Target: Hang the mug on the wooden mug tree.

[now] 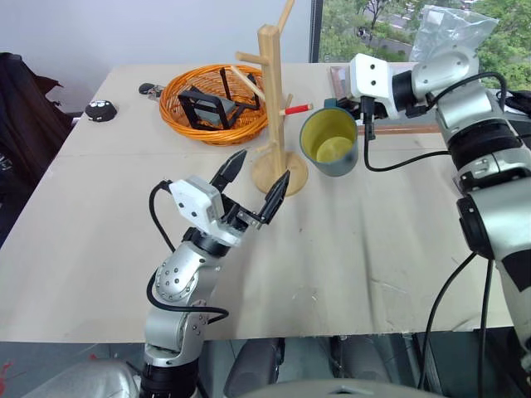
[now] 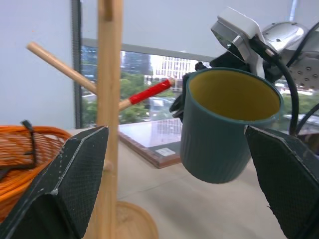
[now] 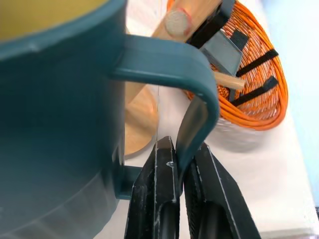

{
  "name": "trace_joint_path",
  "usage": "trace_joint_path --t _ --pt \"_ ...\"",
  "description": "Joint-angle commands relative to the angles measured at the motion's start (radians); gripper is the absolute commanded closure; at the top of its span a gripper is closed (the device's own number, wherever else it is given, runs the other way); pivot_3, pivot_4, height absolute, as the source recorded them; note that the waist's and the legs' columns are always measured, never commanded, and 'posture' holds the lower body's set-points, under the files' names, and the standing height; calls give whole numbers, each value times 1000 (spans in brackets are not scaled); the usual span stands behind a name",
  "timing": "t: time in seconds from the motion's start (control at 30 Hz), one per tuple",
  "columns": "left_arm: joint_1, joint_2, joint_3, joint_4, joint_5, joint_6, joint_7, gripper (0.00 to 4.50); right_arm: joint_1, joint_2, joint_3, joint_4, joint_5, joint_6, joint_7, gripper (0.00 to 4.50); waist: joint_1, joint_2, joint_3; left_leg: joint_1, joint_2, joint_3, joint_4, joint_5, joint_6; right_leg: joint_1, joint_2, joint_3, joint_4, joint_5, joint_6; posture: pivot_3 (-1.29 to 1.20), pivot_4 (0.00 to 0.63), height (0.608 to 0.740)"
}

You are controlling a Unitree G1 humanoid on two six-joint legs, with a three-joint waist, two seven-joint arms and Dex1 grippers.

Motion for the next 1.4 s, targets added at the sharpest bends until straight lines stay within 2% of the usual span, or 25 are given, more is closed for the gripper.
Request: trace_joint_path --t 0.03,0.33,0.67,0.7,0.77,0.8,0.83,0.87,0.97,1.0,1.17,1.33,1.4 --pt "15 -4 -17 -49 15 -38 15 0 -84 26 -28 21 -10 -27 1 4393 -2 0 0 0 0 0 0 0 0 0 0 1 1 0 0 0 150 740" --pt "6 8 -14 -26 9 -58 9 0 -149 62 -24 39 -63 3 -51 4393 2 0 0 0 0 0 0 0 0 -1 0 0 1 0 0 0 150 740" --pt "-13 18 -14 0 -1 -62 -4 0 -143 86 -18 -32 -132 143 -149 4393 0 0 0 0 0 0 0 0 -1 -2 1 0 2 0 0 0 150 740" --pt "-15 19 -15 3 -2 -63 -6 0 -140 87 -21 -40 -134 150 -158 3882 -1 0 0 0 0 0 0 0 -1 -2 1 0 2 0 0 0 150 740" --pt "-18 20 -16 8 -4 -65 -10 0 -134 86 -25 -57 -132 161 -158 3167 -1 0 0 0 0 0 0 0 -1 -2 1 0 2 0 0 0 150 740" --pt "-20 20 -16 10 -5 -65 -13 0 -131 85 -27 -66 -128 166 -155 2553 -1 0 0 0 0 0 0 0 -1 -2 1 0 2 0 0 0 150 740" --pt "-22 20 -15 13 -5 -66 -15 0 -127 83 -30 -77 -124 173 -150 2262 -1 0 0 0 0 0 0 0 -1 -2 1 1 2 0 0 0 150 740" --pt "-23 21 -15 16 -6 -67 -17 0 -123 80 -32 -90 -119 182 -142 1688 -1 0 0 0 0 0 0 0 -1 -2 1 0 2 0 0 0 150 740" --pt "-24 22 -15 20 -9 -68 -22 0 -115 68 -39 -121 -111 206 -130 359 -1 0 0 0 0 0 0 0 -1 -2 1 0 2 0 0 0 150 740" --pt "-25 22 -16 21 -9 -68 -24 0 -114 60 -42 -129 -110 214 -127 169 -1 0 0 0 0 0 0 0 -1 -2 1 0 2 0 0 0 150 740" --pt "-26 25 -16 24 -15 -65 -35 0 -61 -67 -98 -223 -56 359 -63 169 10 0 0 -1 0 0 0 0 -1 -1 0 0 2 0 0 0 150 740" --pt "-25 36 -11 22 -31 -55 -49 0 92 -198 -182 -471 49 674 10 169 9 0 0 -2 -1 -1 2 0 0 -1 -1 -1 2 0 0 0 150 740" --pt "-24 43 -11 22 -41 -48 -57 0 188 -257 -230 -611 122 854 38 169 5 0 0 -2 -1 -1 1 0 0 -1 -1 -1 2 0 0 0 150 740"
